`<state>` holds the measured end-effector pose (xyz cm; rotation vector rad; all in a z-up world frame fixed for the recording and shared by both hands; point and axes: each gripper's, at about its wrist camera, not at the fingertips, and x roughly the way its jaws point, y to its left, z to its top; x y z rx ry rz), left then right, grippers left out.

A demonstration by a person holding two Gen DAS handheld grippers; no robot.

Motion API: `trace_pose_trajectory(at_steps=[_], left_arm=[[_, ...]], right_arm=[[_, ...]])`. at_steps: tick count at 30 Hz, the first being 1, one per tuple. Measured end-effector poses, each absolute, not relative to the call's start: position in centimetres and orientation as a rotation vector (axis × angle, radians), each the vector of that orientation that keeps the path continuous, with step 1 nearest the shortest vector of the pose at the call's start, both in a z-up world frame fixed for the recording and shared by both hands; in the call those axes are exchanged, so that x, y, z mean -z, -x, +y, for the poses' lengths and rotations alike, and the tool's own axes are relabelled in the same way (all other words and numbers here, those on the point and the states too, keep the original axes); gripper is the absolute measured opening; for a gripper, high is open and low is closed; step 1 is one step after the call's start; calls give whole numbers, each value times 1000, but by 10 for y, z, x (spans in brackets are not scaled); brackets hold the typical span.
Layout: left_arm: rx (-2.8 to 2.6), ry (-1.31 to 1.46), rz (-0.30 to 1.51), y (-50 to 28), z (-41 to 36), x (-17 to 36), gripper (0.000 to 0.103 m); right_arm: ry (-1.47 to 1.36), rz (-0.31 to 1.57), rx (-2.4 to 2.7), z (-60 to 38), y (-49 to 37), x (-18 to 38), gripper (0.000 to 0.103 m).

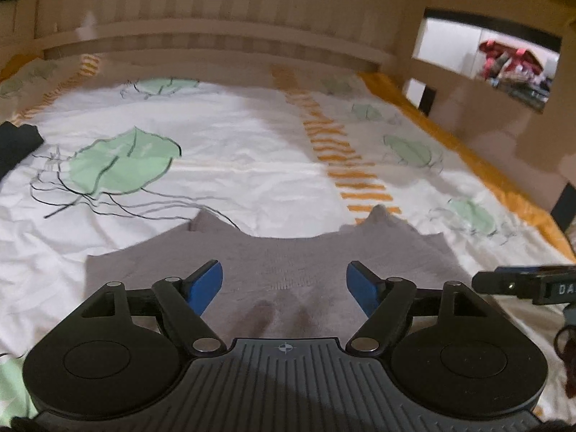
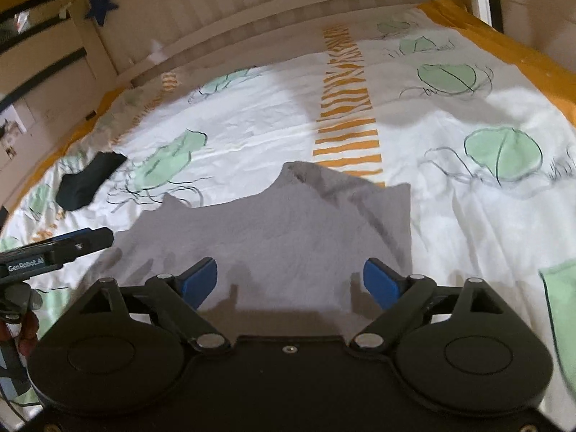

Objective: Fold large clothes
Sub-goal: 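Open both grippers and withdraw them from the folded sweater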

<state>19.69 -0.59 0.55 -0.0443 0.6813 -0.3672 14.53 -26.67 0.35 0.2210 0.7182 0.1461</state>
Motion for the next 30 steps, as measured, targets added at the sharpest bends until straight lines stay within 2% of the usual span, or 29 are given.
trace_pose_trajectory(at_steps=[7,10,11,13,18,20,28,30], left_arm=[[305,2,795,-237,-26,37,75],[286,-52,814,-246,-33,56,81],[281,-79,805,-246,-35,58,86],[271,-121,809,-247,-41,60,88],[289,-109,842,-250,-38,59,89],[294,-108,842,-250,-37,59,89],[285,-108,829,-251,-41,62,90],[284,-105,827,-251,-41,62,90]], right_arm=[[-149,756,-116,-277,-175,13,90],[-159,771,-104,-286,-179,21,90],[-170,777,-100,-290,-179,23,90],[-193,790,-91,-297,-180,27,90],[-299,803,-89,-318,-179,27,91],[-341,822,-107,-324,-181,27,97],[-410,996,-240,-334,-207,47,98],[-476,1021,-303,-334,-216,56,103]])
